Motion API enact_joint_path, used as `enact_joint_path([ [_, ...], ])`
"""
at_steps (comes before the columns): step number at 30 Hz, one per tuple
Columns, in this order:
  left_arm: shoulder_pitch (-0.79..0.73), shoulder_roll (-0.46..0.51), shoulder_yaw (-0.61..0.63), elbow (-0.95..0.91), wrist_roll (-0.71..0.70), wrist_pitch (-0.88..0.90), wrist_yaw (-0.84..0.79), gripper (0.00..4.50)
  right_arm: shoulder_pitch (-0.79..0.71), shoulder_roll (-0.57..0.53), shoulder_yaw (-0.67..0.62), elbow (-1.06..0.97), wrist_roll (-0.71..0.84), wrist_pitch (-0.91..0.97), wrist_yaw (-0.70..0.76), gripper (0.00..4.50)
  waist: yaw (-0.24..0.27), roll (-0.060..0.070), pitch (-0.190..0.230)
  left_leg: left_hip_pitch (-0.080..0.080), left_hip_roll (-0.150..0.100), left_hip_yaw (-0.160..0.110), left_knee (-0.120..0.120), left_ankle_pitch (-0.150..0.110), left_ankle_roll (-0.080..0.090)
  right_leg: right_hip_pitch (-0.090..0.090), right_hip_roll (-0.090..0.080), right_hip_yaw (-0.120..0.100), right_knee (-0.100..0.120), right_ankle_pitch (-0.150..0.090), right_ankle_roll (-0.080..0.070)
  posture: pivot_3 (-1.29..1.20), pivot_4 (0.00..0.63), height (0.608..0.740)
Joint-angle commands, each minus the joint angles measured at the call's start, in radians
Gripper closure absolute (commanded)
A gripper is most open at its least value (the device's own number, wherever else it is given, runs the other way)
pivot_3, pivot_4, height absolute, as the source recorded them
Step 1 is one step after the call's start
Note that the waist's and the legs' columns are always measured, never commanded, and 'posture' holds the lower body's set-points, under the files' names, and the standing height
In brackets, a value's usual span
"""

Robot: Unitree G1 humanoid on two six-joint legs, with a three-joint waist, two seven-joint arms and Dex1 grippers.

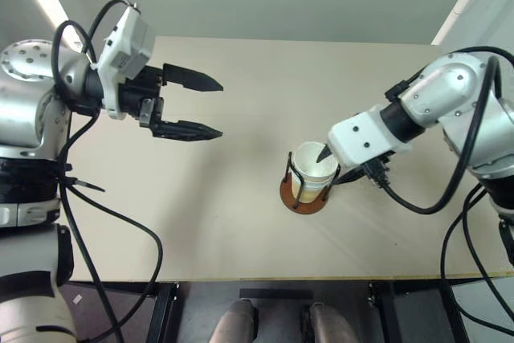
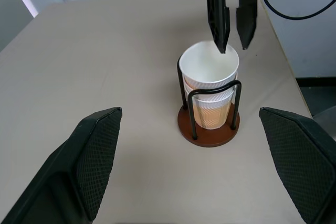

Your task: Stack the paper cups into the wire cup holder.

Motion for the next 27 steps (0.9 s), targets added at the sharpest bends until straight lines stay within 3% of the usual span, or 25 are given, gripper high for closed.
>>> enact_joint_path([
  [1,-0.019,0.011,0.026,-0.025,0.0,-0.012,0.003,0.0,-0.052,0.012,-0.08,0.01,0.017,0.013,-0.011,2.19,0.0,0.0,0.0,0.0,0.0,0.0,0.0,0.0,0.0,0.0,0.0,0.0,0.0,0.0,0.0,0.0,0.15,0.74],
  [7,-0.007,0.016,0.038,-0.035,-0.003,-0.001,0.027,0.0,-0.075,0.015,-0.199,0.076,0.084,0.158,-0.062,2.19,0.001,0.0,0.0,0.0,0.0,0.0,0.0,0.0,0.0,0.0,0.0,0.0,0.0,0.0,0.0,0.0,0.15,0.74],
  [13,0.057,0.019,0.067,-0.087,-0.031,0.038,0.078,0.0,-0.027,0.04,-0.365,0.175,0.176,0.355,-0.214,2.19,0.0,0.0,0.0,0.001,0.0,0.0,-0.004,0.001,-0.002,0.0,0.0,0.0,-0.001,0.0,0.0,0.0,0.15,0.74],
  [27,0.242,-0.01,0.203,-0.174,-0.103,0.134,0.276,0.0,0.227,0.149,-0.642,0.493,0.175,0.326,-0.689,2.19,0.002,0.0,0.0,0.003,0.0,0.001,-0.01,0.003,-0.006,0.0,0.0,0.001,0.001,0.0,0.0,0.0,0.15,0.74],
])
